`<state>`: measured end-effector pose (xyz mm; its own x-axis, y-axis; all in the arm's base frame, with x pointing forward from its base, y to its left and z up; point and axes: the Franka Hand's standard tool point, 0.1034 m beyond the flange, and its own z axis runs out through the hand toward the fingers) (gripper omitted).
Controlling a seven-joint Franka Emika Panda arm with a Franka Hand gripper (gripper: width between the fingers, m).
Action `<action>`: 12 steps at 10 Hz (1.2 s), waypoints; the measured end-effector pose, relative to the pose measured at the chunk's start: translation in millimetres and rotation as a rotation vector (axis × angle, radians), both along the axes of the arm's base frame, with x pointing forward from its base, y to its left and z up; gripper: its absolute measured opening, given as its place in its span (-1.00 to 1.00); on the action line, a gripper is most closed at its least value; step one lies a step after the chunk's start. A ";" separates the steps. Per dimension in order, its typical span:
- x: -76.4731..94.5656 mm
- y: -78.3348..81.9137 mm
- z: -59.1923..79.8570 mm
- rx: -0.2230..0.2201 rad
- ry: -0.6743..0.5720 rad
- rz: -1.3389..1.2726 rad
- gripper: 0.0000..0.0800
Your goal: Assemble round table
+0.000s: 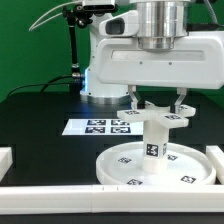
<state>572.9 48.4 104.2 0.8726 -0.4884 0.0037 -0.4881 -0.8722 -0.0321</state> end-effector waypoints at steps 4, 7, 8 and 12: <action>1.6 -1.0 -0.6 0.033 -0.010 -0.323 0.10; 1.6 -1.0 -0.7 0.039 -0.003 -0.506 0.10; 1.6 -1.0 -0.7 0.039 -0.002 -0.532 0.10; 2.3 -1.3 -0.9 0.077 0.013 -0.940 0.10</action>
Offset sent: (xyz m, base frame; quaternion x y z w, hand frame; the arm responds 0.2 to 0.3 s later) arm 0.0000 0.0000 0.0000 0.0000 0.0000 0.1938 0.9810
